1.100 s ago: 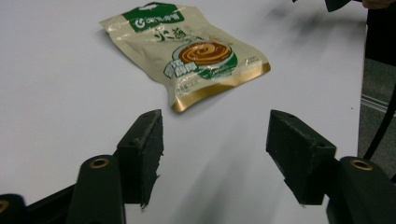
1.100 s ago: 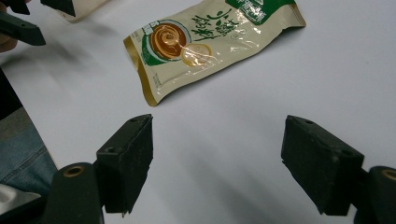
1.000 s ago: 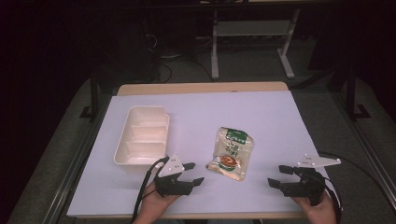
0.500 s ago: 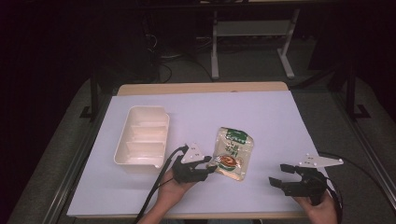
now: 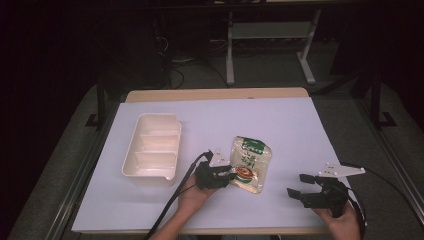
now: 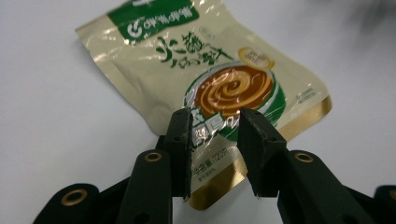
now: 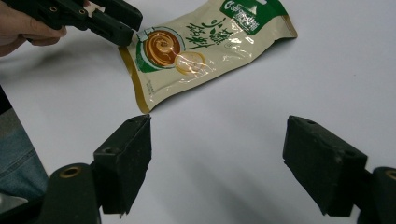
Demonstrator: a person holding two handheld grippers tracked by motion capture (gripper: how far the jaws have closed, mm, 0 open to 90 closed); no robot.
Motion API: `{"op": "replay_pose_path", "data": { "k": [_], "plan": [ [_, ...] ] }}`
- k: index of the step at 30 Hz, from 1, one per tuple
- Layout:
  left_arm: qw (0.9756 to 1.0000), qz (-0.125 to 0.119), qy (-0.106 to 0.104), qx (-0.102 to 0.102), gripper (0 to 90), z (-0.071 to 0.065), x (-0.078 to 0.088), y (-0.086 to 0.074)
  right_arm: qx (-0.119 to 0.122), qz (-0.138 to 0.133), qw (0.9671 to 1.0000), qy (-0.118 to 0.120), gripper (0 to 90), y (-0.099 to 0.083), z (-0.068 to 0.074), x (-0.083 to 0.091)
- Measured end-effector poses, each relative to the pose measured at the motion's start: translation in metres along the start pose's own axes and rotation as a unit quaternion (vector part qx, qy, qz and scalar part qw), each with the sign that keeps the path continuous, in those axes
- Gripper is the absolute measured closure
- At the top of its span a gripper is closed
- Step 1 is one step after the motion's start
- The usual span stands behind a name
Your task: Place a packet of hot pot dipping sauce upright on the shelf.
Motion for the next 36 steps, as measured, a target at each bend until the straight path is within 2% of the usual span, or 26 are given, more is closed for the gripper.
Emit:
{"op": "replay_pose_path", "data": {
  "k": [1, 4, 5, 6, 8, 11, 12, 13, 16, 19, 20, 21, 22, 25, 26, 29, 36],
  "plan": [
    [1.0, 0.007, 0.001, 0.002, 63.9, 0.0, -0.003, -0.003, -0.003, 0.006, 0.9999, 0.008, 21.6, 0.003, -0.003, -0.005],
    [1.0, 0.006, 0.001, 0.006, 65.0, 0.001, -0.004, -0.003, 0.004, 0.016, 0.9998, 0.009, 21.1, 0.013, -0.008, -0.012],
    [0.9999, 0.007, 0.007, -0.004, 66.4, -0.001, -0.004, -0.003, 0.007, 0.02, 0.9997, 0.012, 21.0, 0.018, -0.009, -0.015],
    [0.9999, 0.007, 0.007, -0.004, 67.6, -0.001, -0.004, -0.003, 0.007, 0.02, 0.9997, 0.012, 21.0, 0.018, -0.009, -0.015],
    [0.9999, 0.009, 0.011, -0.002, 70.1, 0.0, -0.004, -0.004, 0.023, 0.032, 0.9992, 0.008, 20.9, 0.035, -0.012, -0.025],
    [0.9999, 0.011, 0.009, 0.004, 71.7, 0.001, -0.004, -0.004, 0.028, 0.036, 0.9989, 0.012, 20.9, 0.053, -0.017, -0.037],
    [0.9999, 0.011, 0.01, 0.003, 71.7, 0.001, -0.004, -0.005, 0.028, 0.036, 0.9989, 0.012, 20.9, 0.053, -0.017, -0.037],
    [0.9998, 0.013, 0.011, 0.003, 72.5, 0.001, -0.005, -0.005, 0.034, 0.043, 0.9984, 0.011, 20.4, 0.064, -0.02, -0.047],
    [0.9998, 0.013, 0.015, 0.001, 73.3, 0.0, -0.005, -0.006, 0.04, 0.055, 0.9976, 0.01, 20.5, 0.081, -0.026, -0.061],
    [0.9998, 0.013, 0.016, 0.002, 74.0, 0.0, -0.005, -0.006, 0.04, 0.068, 0.9968, 0.008, 21.5, 0.097, -0.033, -0.073],
    [0.9998, 0.013, 0.016, 0.002, 74.2, 0.0, -0.005, -0.006, 0.04, 0.068, 0.9968, 0.008, 21.5, 0.097, -0.033, -0.073],
    [0.9997, 0.012, 0.019, 0.0, 74.5, -0.001, -0.006, -0.006, 0.038, 0.079, 0.9961, 0.008, 21.8, 0.107, -0.037, -0.081],
    [0.9997, 0.012, 0.019, 0.0, 74.6, -0.001, -0.006, -0.006, 0.038, 0.079, 0.9961, 0.008, 21.8, 0.107, -0.037, -0.081],
    [0.9998, 0.012, 0.018, 0.001, 75.0, 0.0, -0.006, -0.007, 0.034, 0.092, 0.9951, 0.018, 21.8, 0.124, -0.045, -0.097],
    [0.9998, 0.012, 0.018, 0.001, 75.2, 0.0, -0.006, -0.007, 0.034, 0.092, 0.9951, 0.018, 21.8, 0.124, -0.045, -0.097],
    [0.9998, 0.013, 0.017, 0.004, 75.2, 0.0, -0.006, -0.007, 0.03, 0.106, 0.9935, 0.029, 22.1, 0.135, -0.052, -0.113],
    [0.9998, 0.011, 0.018, 0.001, 75.1, 0.0, -0.006, -0.007, 0.028, 0.11, 0.9923, 0.049, 26.1, 0.136, -0.06, -0.136]
  ]
}}
Point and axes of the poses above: each handheld gripper's, and its own axes: x roughly backward along the jaws, y roughly out of its top, z roughly to its left, the point moved 4 cm from there along -x, roughly forward along the jaws, and after that the axes turned 1 degree about -z, right-handed, at the moved point
